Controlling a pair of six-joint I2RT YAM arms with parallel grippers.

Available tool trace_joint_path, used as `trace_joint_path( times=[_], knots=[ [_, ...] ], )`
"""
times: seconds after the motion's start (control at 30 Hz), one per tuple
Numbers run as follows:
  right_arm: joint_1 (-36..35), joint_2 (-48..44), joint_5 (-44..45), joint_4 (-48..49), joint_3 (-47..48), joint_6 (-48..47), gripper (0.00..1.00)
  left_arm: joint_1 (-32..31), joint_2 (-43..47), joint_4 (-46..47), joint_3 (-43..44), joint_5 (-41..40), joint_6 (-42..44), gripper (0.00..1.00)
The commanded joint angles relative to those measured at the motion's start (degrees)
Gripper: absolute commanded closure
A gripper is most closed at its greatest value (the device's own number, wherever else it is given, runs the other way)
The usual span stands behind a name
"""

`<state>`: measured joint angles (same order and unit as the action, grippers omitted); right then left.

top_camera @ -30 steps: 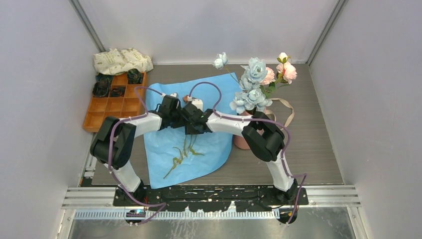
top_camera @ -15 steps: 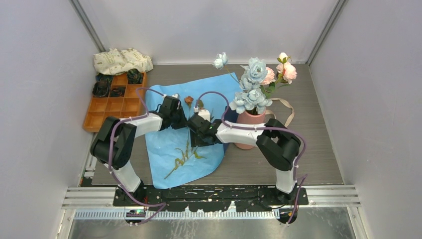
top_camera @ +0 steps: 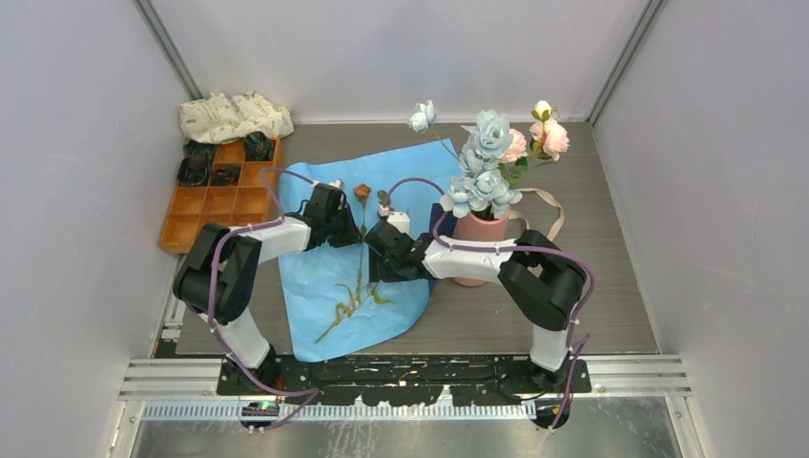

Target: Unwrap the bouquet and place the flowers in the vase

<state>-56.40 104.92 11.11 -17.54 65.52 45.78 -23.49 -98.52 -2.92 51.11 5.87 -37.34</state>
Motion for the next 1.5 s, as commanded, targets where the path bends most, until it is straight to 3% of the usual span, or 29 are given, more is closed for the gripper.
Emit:
trace_joint_path(
  times=[0.0,0.13,0.47,0.67,0.93,1.47],
  knots=[
    [0.6,-1.6,-3.5,9.3,-2.6,2.0,0.42,0.3,-0.9,1.7,-1.2,1.9,0.1,0.89],
    [1.7,-0.2,-7.4,16.6,-4.0,3.0,0.42,0.3,-0.7,2.0,-1.8,1.9,0.3,0.89],
    [1.7,5.3,-8.7,16.9,1.5,2.2,0.43,-0.4,-1.1,2.6,-2.9,3.1,-0.5,0.89],
    [1.7,7.1,-6.6,12.1,6.5,0.6,0.47,-0.7,0.9,2.3,-4.4,4.0,-0.1,0.89],
    [1.1,9.6,1.7,-2.8,14.8,0.2,0.55,-1.2,5.4,-0.1,-6.6,6.0,-0.1,0.89],
    [-1.3,13.9,2.9,-8.3,19.9,3.3,0.54,-2.8,14.6,-7.4,-11.0,3.4,-0.8,0.92]
  ],
)
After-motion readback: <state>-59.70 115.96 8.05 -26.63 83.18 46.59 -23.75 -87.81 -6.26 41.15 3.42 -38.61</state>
